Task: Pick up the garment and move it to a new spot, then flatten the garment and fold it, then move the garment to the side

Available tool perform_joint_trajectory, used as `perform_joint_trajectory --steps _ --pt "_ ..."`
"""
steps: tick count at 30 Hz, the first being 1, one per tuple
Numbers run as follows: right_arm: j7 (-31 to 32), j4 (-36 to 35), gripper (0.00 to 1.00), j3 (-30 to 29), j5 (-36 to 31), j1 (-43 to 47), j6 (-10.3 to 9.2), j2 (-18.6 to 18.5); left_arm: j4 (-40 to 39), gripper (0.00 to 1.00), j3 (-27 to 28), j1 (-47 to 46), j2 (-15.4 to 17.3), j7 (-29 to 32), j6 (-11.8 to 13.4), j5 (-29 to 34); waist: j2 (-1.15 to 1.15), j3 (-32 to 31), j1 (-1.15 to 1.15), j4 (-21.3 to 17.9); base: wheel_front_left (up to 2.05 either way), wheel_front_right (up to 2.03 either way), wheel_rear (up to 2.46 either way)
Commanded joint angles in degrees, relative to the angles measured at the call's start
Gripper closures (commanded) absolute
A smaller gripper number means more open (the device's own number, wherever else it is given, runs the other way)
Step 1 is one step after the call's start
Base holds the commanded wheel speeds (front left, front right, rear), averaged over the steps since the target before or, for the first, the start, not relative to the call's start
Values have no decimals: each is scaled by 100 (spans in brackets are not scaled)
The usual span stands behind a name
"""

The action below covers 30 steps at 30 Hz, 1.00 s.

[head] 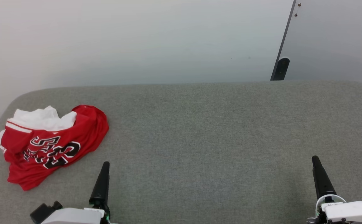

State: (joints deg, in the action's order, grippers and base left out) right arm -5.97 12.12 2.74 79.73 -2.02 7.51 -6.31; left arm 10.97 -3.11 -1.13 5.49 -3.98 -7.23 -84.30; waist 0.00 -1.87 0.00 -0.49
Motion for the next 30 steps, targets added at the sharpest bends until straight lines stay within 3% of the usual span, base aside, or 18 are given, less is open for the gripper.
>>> perform_joint_trajectory --steps 1,10,22,30 --pt "-50 -79 0 33 -216 -61 -1 -59 -44 0 -62 -44 89 -84 -23 198 0 -7 0 -1 0 0 0" --pt "-183 -100 0 -92 -1589 -49 -1 -37 159 0 -245 -106 303 -370 -24 1507 0 -45 0 -3 0 0 0" --pt "-367 -191 0 -347 -3887 4 -2 160 27 0 -12 -59 165 -557 53 4086 0 -90 0 -6 0 0 0" --pt "-475 -196 0 -472 -5203 38 -2 250 -219 0 137 52 45 -671 12 5303 0 -110 0 -21 0 0 0"
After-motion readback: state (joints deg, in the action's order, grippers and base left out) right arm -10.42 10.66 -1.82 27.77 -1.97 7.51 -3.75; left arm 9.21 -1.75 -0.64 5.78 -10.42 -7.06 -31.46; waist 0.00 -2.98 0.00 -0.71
